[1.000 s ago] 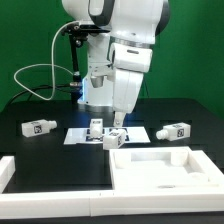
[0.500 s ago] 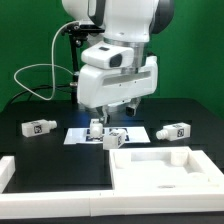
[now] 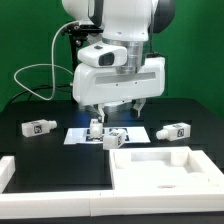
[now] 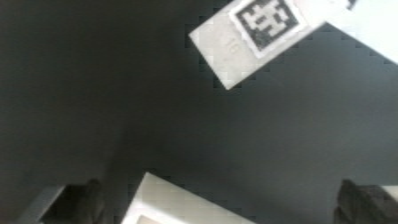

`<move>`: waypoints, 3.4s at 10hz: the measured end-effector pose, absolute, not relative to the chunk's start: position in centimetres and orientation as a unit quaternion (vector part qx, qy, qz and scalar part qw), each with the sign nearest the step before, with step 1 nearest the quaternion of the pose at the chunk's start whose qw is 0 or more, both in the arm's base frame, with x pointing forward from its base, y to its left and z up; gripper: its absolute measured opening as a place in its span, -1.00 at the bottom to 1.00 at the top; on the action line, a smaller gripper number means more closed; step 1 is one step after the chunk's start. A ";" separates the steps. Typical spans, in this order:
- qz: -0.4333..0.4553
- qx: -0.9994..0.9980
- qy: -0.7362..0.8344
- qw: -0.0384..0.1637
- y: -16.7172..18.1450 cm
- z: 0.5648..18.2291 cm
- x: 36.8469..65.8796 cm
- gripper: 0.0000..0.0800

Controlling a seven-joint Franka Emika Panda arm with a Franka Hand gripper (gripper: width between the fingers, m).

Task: Assemble one leg

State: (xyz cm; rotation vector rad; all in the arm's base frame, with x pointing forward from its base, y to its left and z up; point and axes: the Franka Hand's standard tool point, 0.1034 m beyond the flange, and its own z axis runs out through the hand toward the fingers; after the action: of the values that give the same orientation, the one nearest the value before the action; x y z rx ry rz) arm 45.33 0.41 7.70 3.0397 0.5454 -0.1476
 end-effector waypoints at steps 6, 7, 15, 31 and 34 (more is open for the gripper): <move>-0.088 0.984 -0.154 -0.005 0.2 6.4 44.6 0.62; -0.090 0.985 -0.150 -0.005 0.4 6.3 44.6 0.62; -0.422 0.887 -0.153 -0.105 -1.7 4.5 44.6 0.62; -0.464 0.866 -0.146 -0.117 1.0 4.8 41.9 -0.29; -0.333 0.928 -0.094 -0.140 1.7 11.4 49.3 -0.29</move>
Offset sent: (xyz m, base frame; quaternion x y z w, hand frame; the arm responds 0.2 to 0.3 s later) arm 0.0017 -0.0104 -0.0139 0.0960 -0.1722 0.4981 0.8444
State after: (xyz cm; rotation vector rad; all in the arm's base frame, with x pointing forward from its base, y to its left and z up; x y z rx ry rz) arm 49.29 1.73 11.38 3.2065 -0.3263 -1.1516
